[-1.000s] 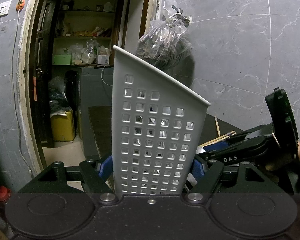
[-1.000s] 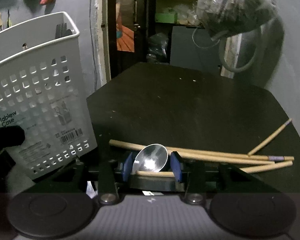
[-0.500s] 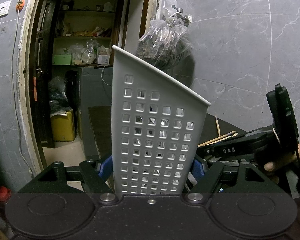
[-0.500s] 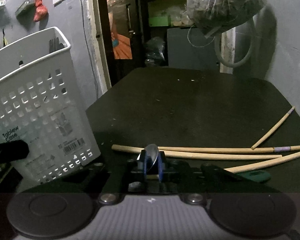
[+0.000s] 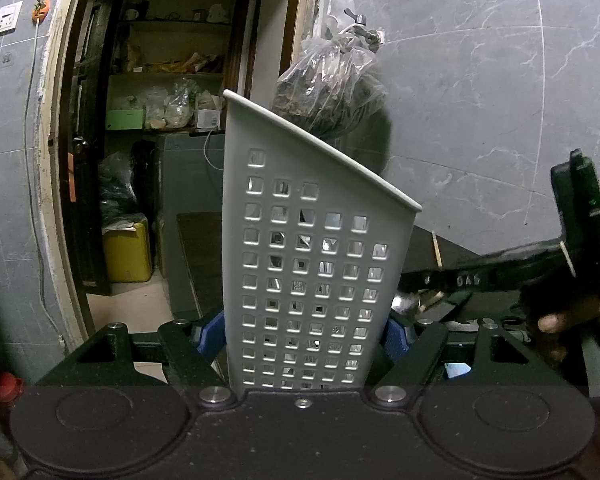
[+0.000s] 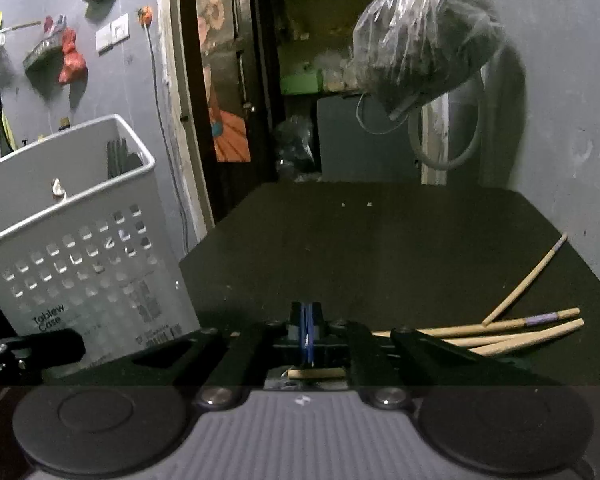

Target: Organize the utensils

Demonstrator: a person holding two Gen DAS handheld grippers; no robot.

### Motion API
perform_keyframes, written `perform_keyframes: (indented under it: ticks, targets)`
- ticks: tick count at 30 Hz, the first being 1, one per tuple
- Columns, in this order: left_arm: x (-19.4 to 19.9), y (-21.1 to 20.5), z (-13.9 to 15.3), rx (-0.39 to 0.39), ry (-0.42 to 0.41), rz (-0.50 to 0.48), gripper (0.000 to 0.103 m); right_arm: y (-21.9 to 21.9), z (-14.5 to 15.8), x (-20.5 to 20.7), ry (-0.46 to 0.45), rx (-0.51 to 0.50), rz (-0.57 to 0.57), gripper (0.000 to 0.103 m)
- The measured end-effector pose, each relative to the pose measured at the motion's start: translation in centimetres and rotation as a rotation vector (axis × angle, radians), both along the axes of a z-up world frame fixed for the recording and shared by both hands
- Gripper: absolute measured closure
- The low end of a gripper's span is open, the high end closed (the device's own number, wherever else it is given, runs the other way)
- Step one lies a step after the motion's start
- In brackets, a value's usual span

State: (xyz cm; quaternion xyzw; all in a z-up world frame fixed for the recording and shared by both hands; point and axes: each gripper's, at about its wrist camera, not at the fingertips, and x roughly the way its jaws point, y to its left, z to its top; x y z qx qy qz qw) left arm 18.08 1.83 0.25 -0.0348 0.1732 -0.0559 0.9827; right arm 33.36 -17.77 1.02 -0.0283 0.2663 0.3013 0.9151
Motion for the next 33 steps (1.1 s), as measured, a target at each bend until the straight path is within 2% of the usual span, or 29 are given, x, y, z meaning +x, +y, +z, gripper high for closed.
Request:
perform_keyframes:
  ticks: [4,13,17,21,24,29,30,31,33]
  targets:
    - [0.0,0.0,0.0,0.000,0.000,-0.001,0.026,0.3,-1.0,0.2,0.050,-0.024,0.012,0.101]
    - [0.2,0.0,-0.1,-0.004,0.002,-0.002,0.026,0.0,-1.6,1.2,0.132,0.026,0.055,0.097]
    - [0.2,0.0,-0.1,-0.005,0.001,-0.002,0.025,-0.1,-1.8,1.7,0.180,0.056,0.094,0.090]
    - [0.2,0.0,-0.1,-0.005,0.001,-0.002,0.025,0.5,-1.9,1.5,0.160,0.017,0.134,0.073]
    - [0.2,0.0,-0.1,-0.005,0.001,-0.002,0.025,0.8,-1.9,1.5,0.153,0.013,0.164,0.070]
    - [0.2,0.0,-0.1,-0.006,0.001,-0.002,0.025,1.3,-1.7,1.9,0.139,-0.016,0.229,0.072]
    - [0.2,0.0,-0.1,-0.006,0.001,-0.002,0.025,1.4,-1.6,1.8,0.133,-0.032,0.232,0.075]
    - [0.3,0.0,-0.1,-0.007,0.001,-0.002,0.025,1.7,-1.5,1.7,0.124,-0.052,0.237,0.085]
    - [0.3,0.0,-0.1,-0.006,0.002,-0.002,0.025,2.0,-1.5,1.6,0.139,-0.042,0.241,0.091]
